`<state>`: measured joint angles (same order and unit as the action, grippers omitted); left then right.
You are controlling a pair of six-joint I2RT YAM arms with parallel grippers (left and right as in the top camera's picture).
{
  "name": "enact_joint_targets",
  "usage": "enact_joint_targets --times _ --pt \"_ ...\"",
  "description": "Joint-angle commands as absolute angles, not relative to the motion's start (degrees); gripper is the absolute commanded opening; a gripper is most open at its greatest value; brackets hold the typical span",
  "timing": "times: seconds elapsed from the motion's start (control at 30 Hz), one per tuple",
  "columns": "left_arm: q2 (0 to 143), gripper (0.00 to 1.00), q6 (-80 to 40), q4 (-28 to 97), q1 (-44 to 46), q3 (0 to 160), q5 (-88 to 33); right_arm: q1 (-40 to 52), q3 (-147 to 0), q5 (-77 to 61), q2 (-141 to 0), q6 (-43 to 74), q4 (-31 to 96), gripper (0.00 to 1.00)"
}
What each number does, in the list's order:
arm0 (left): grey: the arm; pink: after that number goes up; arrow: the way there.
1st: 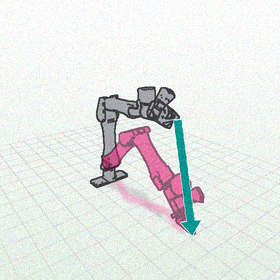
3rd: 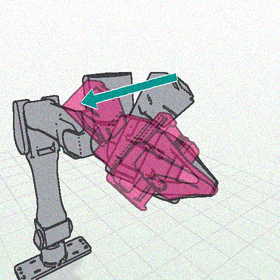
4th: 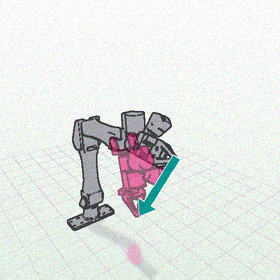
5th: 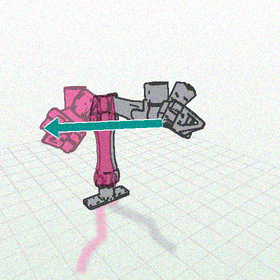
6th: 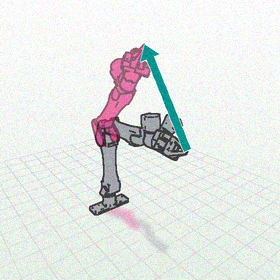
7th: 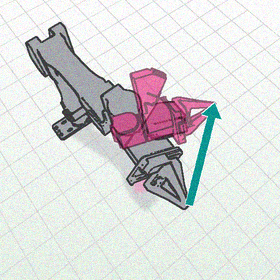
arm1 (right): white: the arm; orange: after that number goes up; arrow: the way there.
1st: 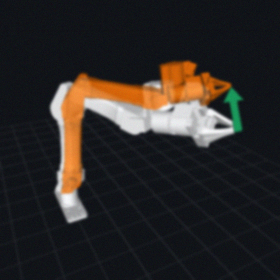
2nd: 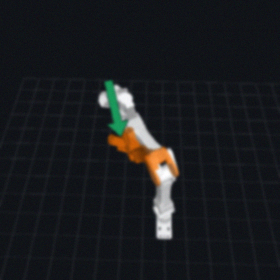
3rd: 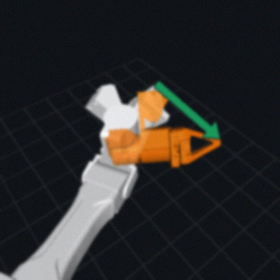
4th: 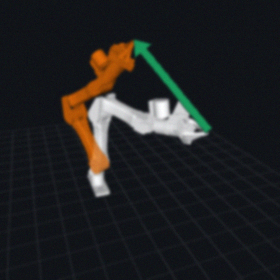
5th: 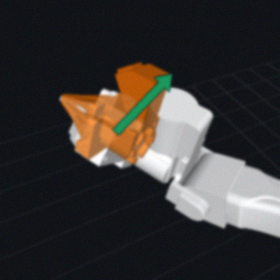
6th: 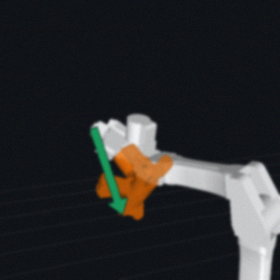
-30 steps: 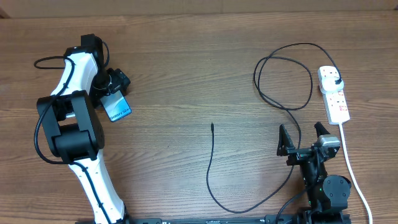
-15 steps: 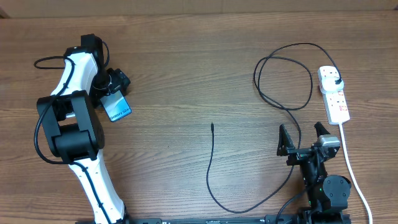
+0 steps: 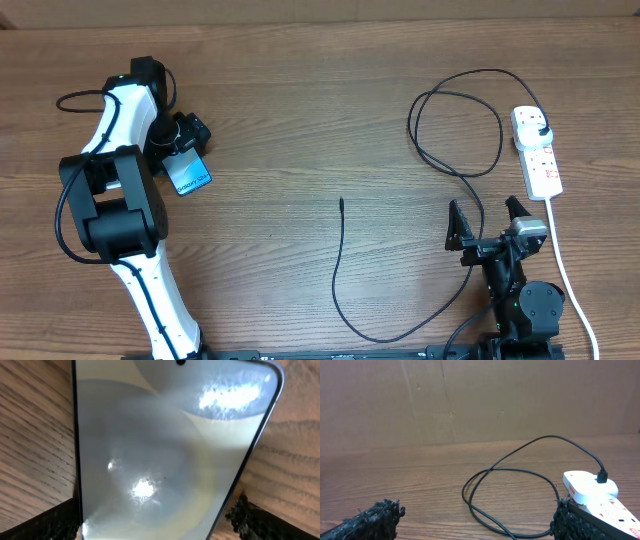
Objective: Plug charger to phone and switch on socket
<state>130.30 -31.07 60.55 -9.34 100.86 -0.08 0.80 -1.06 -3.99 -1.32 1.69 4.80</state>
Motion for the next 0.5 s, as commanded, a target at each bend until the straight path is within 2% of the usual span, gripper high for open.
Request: enact_joint_targets --times 0.0,0.47 --pt "131.0 1.0 -29.1 61.2 -8.9 99.4 -1.1 1.0 -0.4 -3.2 -0.7 1.6 4.6 1.0" --pt "131.0 1.0 -27.2 60.1 -9.0 99.4 -0.5 1.0 -0.4 -3.2 -0.7 1.6 4.6 1.0"
